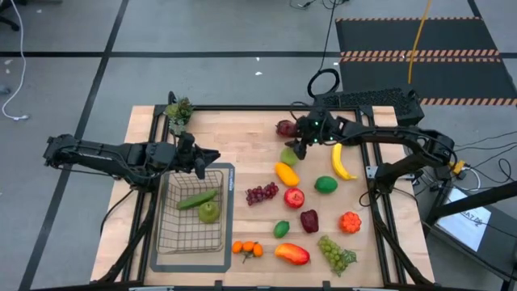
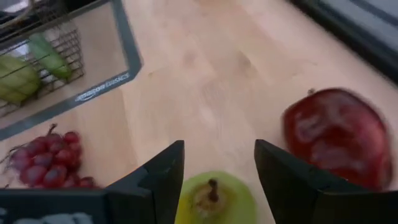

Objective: Build produce basket
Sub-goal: Put the green pear into the wire basket

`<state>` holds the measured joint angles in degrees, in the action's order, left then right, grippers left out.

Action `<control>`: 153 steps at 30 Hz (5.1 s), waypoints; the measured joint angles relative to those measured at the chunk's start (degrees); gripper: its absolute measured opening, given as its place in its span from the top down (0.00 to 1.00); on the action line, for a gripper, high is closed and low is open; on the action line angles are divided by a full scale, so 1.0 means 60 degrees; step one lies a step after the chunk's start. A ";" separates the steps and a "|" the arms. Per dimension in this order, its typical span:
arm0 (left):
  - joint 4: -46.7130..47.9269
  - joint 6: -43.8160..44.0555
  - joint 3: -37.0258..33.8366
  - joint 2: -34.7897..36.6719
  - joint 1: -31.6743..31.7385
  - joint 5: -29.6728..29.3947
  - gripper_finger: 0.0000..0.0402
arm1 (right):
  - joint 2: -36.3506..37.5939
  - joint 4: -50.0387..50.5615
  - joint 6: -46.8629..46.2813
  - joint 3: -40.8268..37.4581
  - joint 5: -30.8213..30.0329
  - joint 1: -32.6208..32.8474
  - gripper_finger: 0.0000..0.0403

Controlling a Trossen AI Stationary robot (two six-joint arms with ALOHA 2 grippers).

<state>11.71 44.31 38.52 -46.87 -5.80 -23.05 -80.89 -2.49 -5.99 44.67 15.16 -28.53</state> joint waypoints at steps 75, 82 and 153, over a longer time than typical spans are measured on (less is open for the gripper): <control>-0.0506 -0.1324 0.0000 0.0004 -0.0435 0.2662 0.78 | 0.3284 -0.5708 -0.8743 0.0910 -0.5057 0.4377 0.98; -0.0504 -0.1333 0.0000 0.0004 -0.0804 0.2658 0.78 | 0.2852 -0.6510 -0.7915 0.0910 -0.5304 0.5575 0.98; -0.4209 -0.0289 0.0004 -0.1304 -0.0867 0.0267 0.78 | 0.3833 -0.5900 -0.0441 0.0910 -0.5593 0.6962 1.00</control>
<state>-13.54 42.58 38.54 -54.70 -11.00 -21.45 -57.89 -37.89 -8.63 50.13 -18.40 13.24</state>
